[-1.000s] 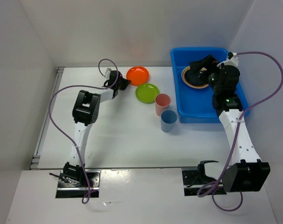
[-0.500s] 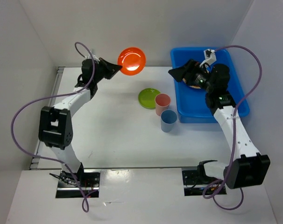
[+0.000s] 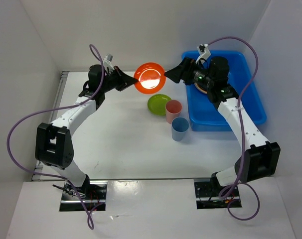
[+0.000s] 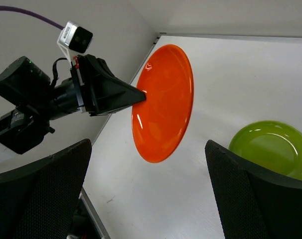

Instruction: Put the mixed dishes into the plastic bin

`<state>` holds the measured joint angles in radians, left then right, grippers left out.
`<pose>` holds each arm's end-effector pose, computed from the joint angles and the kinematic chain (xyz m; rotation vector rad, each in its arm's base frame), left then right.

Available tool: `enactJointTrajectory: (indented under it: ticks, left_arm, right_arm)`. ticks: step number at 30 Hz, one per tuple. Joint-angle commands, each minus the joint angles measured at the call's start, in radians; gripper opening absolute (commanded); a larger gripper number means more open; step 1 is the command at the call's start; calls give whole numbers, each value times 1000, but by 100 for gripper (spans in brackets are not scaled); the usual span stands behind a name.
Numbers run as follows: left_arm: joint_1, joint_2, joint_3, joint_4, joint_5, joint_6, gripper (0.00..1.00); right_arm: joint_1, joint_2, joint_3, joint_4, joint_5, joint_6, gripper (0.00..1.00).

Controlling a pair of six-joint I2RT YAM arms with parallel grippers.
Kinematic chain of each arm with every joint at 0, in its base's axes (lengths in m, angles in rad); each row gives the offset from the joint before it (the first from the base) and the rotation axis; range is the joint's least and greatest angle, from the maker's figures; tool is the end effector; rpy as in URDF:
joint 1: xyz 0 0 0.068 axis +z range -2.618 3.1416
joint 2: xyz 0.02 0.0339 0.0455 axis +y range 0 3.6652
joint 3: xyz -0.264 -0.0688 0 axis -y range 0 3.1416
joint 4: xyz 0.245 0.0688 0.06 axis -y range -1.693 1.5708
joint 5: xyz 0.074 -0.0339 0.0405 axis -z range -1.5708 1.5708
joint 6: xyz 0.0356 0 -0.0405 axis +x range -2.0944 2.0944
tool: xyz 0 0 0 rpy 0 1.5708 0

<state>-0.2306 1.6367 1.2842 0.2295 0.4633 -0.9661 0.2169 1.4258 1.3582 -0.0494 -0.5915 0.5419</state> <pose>0.3790 -0.1053 0.3357 -0.2993 1.8294 -1.2573 0.3211 0.0911 0.4060 -0.1818 1.7741 1.0541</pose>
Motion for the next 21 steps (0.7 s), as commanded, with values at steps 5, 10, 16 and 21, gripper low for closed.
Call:
enactJointTrajectory:
  ticks: [5,10,16,21]
  left_arm:
    - [-13,-84,4,14,67,60,0]
    - [-23,-84,15,14,90,70,0]
    - [-42,-84,38,-13,112,104,0]
    - [-42,-52,70,-39,136,127,0]
  right_arm:
    - [72,25,32,-35,114,-37,99]
    - [72,79,32,-35,124,-37,99]
    - [81,157,84,-35,114,-37,82]
    - [81,206,153,-47,84,-26,32]
